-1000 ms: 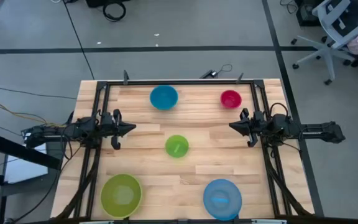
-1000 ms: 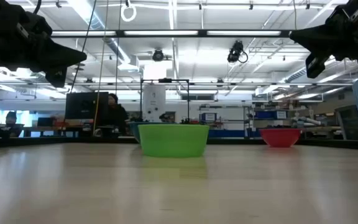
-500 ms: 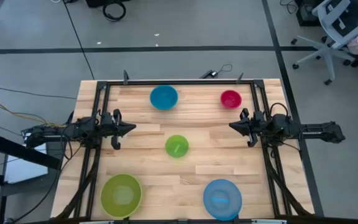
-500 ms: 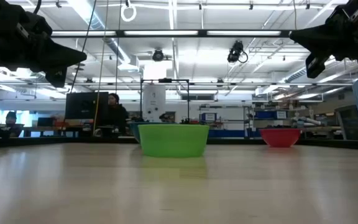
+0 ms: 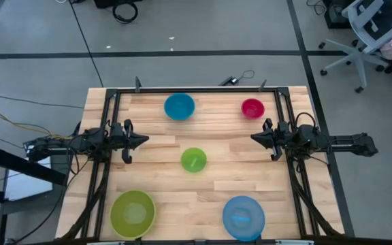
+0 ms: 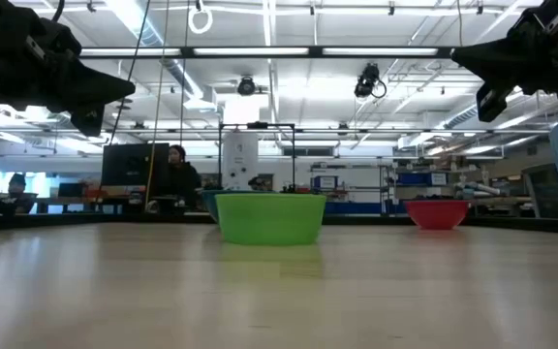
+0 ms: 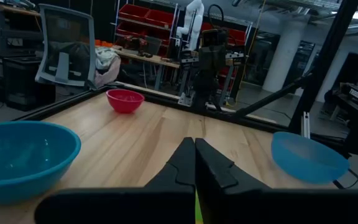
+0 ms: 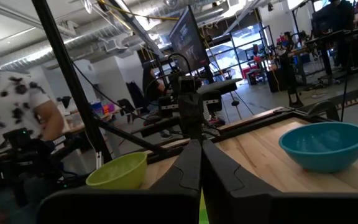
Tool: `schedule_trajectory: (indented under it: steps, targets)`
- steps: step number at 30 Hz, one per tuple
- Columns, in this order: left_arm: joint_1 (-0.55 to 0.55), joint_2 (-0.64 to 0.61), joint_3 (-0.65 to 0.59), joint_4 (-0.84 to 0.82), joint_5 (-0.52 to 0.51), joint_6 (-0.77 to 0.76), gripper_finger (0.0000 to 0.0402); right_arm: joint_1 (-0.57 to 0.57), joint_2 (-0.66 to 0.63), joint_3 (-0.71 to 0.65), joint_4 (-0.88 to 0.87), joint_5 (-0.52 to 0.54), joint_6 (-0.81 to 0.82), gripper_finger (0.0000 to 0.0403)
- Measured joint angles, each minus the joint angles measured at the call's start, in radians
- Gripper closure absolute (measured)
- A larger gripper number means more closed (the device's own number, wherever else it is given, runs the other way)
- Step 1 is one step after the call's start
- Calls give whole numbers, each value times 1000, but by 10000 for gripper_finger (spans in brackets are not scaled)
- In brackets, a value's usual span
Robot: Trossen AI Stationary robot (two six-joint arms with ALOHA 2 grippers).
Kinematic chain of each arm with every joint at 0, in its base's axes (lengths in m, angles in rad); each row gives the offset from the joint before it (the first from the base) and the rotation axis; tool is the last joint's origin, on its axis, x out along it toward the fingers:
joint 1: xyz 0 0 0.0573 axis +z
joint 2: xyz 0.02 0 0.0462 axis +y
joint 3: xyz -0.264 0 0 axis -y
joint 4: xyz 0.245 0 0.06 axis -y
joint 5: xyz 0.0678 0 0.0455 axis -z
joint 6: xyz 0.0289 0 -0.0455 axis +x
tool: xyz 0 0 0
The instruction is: Nest bowls inside each other
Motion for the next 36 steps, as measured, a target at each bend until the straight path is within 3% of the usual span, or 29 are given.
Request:
schedule_trajectory:
  steps: [17, 18, 23, 27, 32, 36]
  targets:
    - [0, 0, 0, 0, 0, 0, 399, 0, 0, 0, 0, 0, 0, 391]
    - [0, 0, 0, 0, -5, 25, 399, 0, 0, 0, 0, 0, 0, 391]
    - [6, 0, 0, 6, -80, 476, 399, 0, 0, 0, 0, 0, 0, 391]
    - [6, 0, 0, 10, -112, 694, 399, 0, 0, 0, 1, 0, 0, 391]
    - [6, 0, 0, 63, -121, 778, 399, 0, 0, 0, 6, 0, -1, 391]
    - [6, 0, 0, 62, -121, 762, 399, -1, 0, 0, -12, 23, -174, 391]
